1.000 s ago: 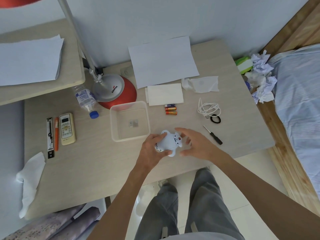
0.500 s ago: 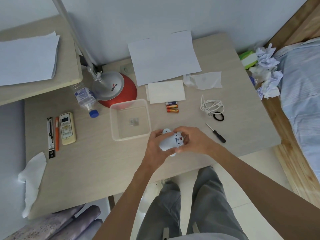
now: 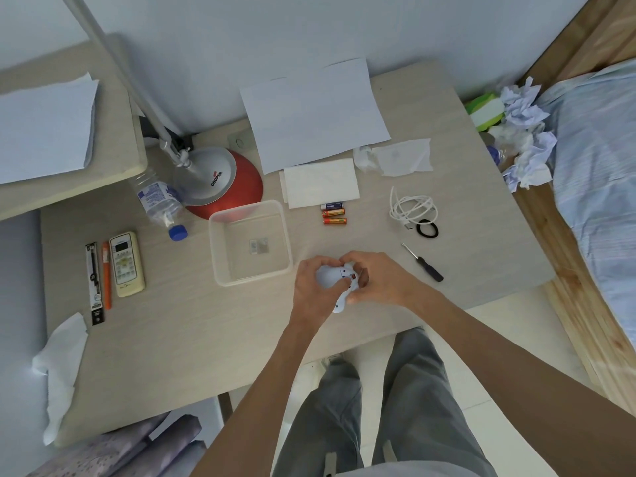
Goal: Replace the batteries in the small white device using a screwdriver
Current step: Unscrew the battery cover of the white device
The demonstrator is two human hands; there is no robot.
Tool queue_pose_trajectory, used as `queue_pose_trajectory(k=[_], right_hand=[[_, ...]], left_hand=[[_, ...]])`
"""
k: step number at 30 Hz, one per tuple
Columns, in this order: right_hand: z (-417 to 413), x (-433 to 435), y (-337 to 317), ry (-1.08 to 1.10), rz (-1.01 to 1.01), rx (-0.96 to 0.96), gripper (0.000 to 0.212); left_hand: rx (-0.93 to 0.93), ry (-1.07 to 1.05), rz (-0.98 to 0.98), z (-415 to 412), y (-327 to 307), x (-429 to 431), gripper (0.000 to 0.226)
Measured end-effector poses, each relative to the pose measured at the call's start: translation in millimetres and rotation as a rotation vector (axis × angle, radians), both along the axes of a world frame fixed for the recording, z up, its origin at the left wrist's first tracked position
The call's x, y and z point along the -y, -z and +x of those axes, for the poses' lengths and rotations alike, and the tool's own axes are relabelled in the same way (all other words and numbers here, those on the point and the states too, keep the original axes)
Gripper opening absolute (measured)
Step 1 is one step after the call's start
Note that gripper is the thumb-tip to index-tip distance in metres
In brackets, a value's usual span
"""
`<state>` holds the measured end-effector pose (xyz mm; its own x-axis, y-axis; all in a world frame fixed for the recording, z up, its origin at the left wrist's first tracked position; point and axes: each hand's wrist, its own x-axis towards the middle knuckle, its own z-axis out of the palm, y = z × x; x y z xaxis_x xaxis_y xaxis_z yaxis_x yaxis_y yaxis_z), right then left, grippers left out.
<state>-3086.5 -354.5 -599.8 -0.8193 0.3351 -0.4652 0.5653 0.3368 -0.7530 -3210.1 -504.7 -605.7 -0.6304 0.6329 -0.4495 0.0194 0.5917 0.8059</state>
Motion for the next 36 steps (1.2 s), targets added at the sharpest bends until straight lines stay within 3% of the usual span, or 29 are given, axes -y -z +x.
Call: queue_pose_trajectory(k=[6, 9, 18, 30, 36], right_hand=[[0.0, 0.3, 1.4, 0.008, 0.0, -0.022, 0.064], [1.3, -0.7, -0.4, 0.014, -0.009, -0.035, 0.058], [1.3, -0.8, -0.9, 0.009, -0.007, -0.054, 0.057], [0.1, -0.9, -1.8, -0.001, 0.04, -0.026, 0.059], [0.2, -0.6, -2.5, 0.005, 0.036, -0.003, 0.065]], left_hand=[[-0.028, 0.002, 0.011, -1.9, -1.2, -0.4, 0.049], [-0.076, 0.089, 0.057, -7.4, -2.4, 7.4, 0.047], [-0.272, 0.299, 0.104, -22.9, -6.9, 16.6, 0.067], [-0.268, 0.301, 0.082, -17.8, -10.7, 11.0, 0.061], [-0.195, 0.358, 0.119, -12.4, -11.2, 2.7, 0.039]])
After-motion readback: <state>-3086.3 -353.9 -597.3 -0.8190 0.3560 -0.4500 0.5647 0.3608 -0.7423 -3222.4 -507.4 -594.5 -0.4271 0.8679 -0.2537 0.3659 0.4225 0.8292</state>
